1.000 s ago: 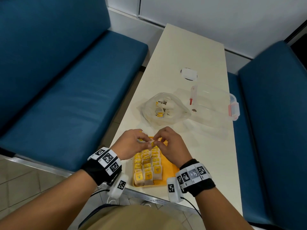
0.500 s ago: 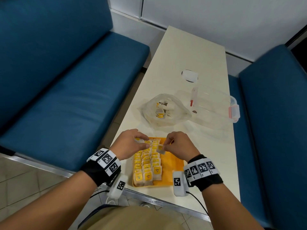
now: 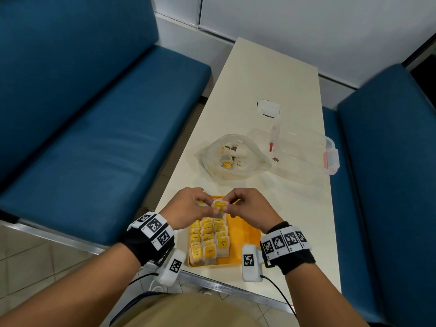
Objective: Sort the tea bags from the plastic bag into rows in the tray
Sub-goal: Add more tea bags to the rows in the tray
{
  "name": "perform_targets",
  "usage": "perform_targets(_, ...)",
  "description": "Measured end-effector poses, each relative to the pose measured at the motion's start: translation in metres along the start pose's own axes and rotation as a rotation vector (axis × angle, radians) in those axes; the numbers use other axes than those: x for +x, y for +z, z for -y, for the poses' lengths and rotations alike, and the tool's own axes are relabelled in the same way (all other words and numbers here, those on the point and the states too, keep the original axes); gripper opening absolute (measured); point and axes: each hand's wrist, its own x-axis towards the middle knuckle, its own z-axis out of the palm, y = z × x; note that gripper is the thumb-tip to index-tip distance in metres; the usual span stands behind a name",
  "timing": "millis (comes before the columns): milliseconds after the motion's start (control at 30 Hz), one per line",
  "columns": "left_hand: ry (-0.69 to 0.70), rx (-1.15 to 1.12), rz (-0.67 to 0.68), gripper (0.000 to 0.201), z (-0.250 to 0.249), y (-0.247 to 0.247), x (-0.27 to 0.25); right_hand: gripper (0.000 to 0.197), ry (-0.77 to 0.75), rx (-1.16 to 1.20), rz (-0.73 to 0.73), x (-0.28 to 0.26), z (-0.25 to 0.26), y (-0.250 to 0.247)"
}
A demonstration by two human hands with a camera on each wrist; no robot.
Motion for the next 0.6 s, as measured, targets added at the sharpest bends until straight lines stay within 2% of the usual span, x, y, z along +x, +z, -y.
perform_targets(133, -0.019, -0.045, -0.026, 0.016, 0.001, 0.001, 0.002, 0.009, 0.032, 0.057, -0.035, 0.000, -0.007, 0.007)
perform_targets(233, -0.081, -0.023, -0.099, 0.016, 0.009, -0.003, 0.002, 0.007, 0.071, 0.102, -0.028, -0.002, -0.013, 0.007)
perform_targets(433, -0.221, -0.009, -0.278, 0.021, 0.042, -0.022, -0.002, 0.011, 0.221, 0.017, 0.140, -0.017, -0.049, 0.007)
perform_targets(600, -0.303, 0.044, -0.262, 0.031, 0.057, -0.019, -0.011, 0.009, 0.320, -0.125, 0.257, -0.026, -0.070, 0.024)
